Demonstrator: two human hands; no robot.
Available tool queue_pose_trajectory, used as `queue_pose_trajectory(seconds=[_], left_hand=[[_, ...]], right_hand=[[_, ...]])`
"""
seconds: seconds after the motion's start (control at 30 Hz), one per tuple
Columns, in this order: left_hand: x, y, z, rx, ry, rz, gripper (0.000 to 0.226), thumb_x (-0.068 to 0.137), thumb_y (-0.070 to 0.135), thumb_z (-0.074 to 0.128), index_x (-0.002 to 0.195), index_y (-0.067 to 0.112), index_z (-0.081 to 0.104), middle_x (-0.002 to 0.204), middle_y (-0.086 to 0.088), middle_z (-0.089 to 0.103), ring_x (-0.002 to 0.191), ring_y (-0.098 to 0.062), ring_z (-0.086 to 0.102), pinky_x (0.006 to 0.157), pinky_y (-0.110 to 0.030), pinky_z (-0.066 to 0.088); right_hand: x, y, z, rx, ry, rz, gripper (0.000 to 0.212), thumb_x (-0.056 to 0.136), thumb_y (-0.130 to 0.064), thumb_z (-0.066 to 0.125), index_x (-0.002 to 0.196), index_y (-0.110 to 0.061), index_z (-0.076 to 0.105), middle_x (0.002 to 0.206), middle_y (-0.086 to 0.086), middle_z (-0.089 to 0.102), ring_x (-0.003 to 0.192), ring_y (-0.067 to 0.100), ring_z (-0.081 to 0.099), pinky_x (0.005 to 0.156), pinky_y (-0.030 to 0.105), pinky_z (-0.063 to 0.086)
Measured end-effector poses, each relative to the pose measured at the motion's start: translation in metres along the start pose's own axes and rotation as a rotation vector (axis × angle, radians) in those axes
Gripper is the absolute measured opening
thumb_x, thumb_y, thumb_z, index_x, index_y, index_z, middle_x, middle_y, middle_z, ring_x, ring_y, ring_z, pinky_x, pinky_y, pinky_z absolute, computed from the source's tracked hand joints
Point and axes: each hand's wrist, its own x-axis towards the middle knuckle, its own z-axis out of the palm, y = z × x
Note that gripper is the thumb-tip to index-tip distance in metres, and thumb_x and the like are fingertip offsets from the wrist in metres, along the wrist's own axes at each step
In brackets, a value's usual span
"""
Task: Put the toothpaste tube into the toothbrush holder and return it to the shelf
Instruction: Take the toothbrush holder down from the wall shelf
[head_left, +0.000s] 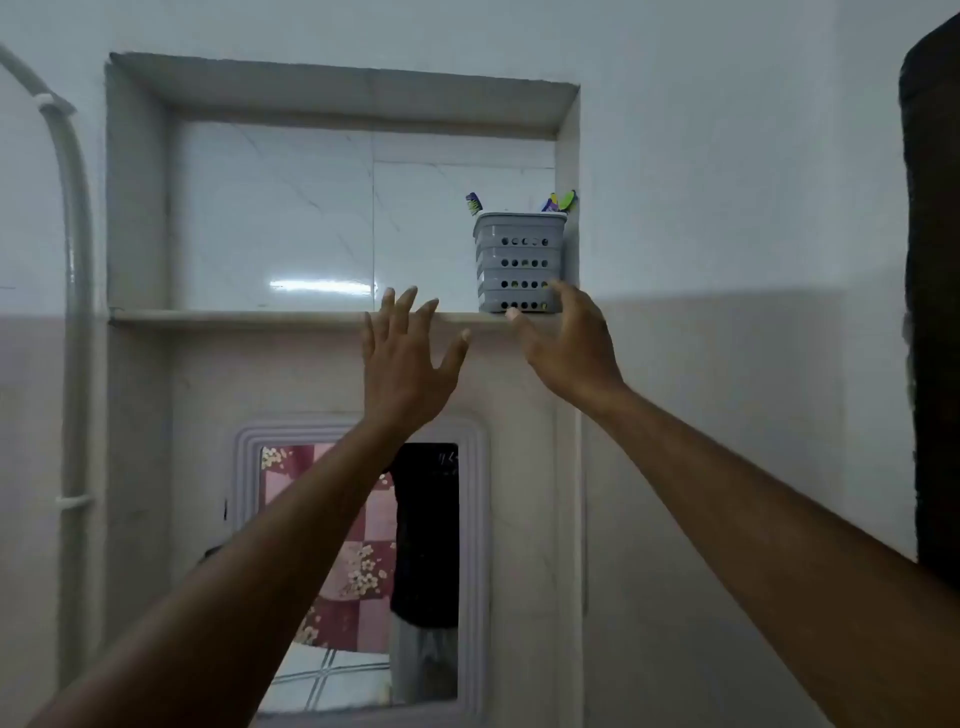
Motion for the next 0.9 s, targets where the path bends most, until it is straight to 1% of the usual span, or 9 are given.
queue_pose_trajectory(seconds=[0.1,0.2,0.33,0.4,0.53,0.67,0.73,0.8,0.9], left_hand=[[0.010,-0.010,0.014,0.029,0.040,-0.001,0.062,0.106,0.064,0.045,0.151,0.024,0.057,0.167,-0.001,0.046,0.167,-0.025,0.013,0.134,-0.052,-0.004],[0.012,-0.018,0.028,0.017,0.148,0.032,0.048,0.106,0.058,0.051,0.139,0.027,0.066,0.150,0.006,0.063,0.162,-0.024,0.028,0.134,-0.051,0.001],[0.015,-0.025,0.037,0.028,0.237,0.057,0.042,0.106,0.054,0.055,0.133,0.026,0.070,0.140,0.008,0.070,0.157,-0.023,0.039,0.134,-0.053,0.008],[0.015,-0.026,0.038,0.024,0.242,0.062,0.042,0.106,0.054,0.055,0.134,0.026,0.070,0.140,0.007,0.070,0.156,-0.023,0.039,0.134,-0.053,0.009],[0.016,-0.023,0.035,0.007,0.209,0.047,0.046,0.106,0.056,0.053,0.136,0.025,0.070,0.142,0.006,0.069,0.157,-0.023,0.039,0.134,-0.053,0.007],[0.015,-0.018,0.021,-0.092,0.104,-0.008,0.053,0.105,0.061,0.052,0.140,0.023,0.067,0.148,0.005,0.066,0.160,-0.021,0.033,0.135,-0.048,0.001],[0.012,-0.012,0.006,-0.158,0.061,-0.050,0.056,0.105,0.061,0.053,0.142,0.021,0.066,0.150,0.002,0.064,0.158,-0.021,0.035,0.135,-0.049,0.007],[0.006,-0.006,-0.008,-0.207,0.037,-0.097,0.059,0.104,0.062,0.054,0.144,0.020,0.064,0.150,-0.001,0.063,0.153,-0.023,0.043,0.132,-0.052,0.018],[-0.013,0.009,-0.034,-0.236,-0.009,-0.138,0.064,0.103,0.066,0.053,0.148,0.021,0.060,0.151,-0.003,0.062,0.144,-0.023,0.052,0.124,-0.055,0.036]], right_hand=[[0.017,0.001,0.020,-0.031,0.013,0.013,0.090,0.100,-0.059,0.073,0.168,-0.015,0.033,0.168,0.008,0.042,0.153,0.028,0.043,0.122,0.046,0.044],[0.031,0.000,0.039,-0.067,0.050,0.037,0.108,0.095,-0.062,0.077,0.172,-0.012,0.019,0.168,0.012,0.035,0.154,0.032,0.039,0.123,0.049,0.044],[0.044,0.001,0.057,-0.130,0.118,0.059,0.128,0.089,-0.067,0.080,0.175,-0.005,0.007,0.171,0.017,0.031,0.159,0.038,0.034,0.129,0.050,0.034],[0.047,0.002,0.061,-0.139,0.131,0.062,0.127,0.090,-0.065,0.081,0.174,-0.005,0.007,0.171,0.018,0.032,0.158,0.038,0.035,0.129,0.050,0.033],[0.043,-0.002,0.057,-0.113,0.158,0.064,0.123,0.088,-0.059,0.084,0.173,-0.006,0.013,0.164,0.018,0.038,0.150,0.038,0.042,0.121,0.054,0.045],[0.029,-0.012,0.038,-0.052,0.195,0.079,0.124,0.082,-0.052,0.088,0.172,-0.009,0.015,0.161,0.015,0.040,0.147,0.036,0.042,0.113,0.049,0.049],[0.021,-0.018,0.022,0.007,0.193,0.085,0.133,0.080,-0.051,0.091,0.175,-0.010,0.008,0.164,0.013,0.038,0.149,0.035,0.042,0.114,0.048,0.050],[0.017,-0.023,0.010,0.050,0.202,0.089,0.140,0.077,-0.055,0.094,0.176,-0.010,0.006,0.166,0.013,0.039,0.151,0.034,0.045,0.116,0.048,0.051],[0.004,-0.032,-0.008,0.093,0.250,0.108,0.139,0.067,-0.066,0.098,0.170,-0.010,0.023,0.161,0.007,0.051,0.145,0.029,0.056,0.108,0.034,0.052]])
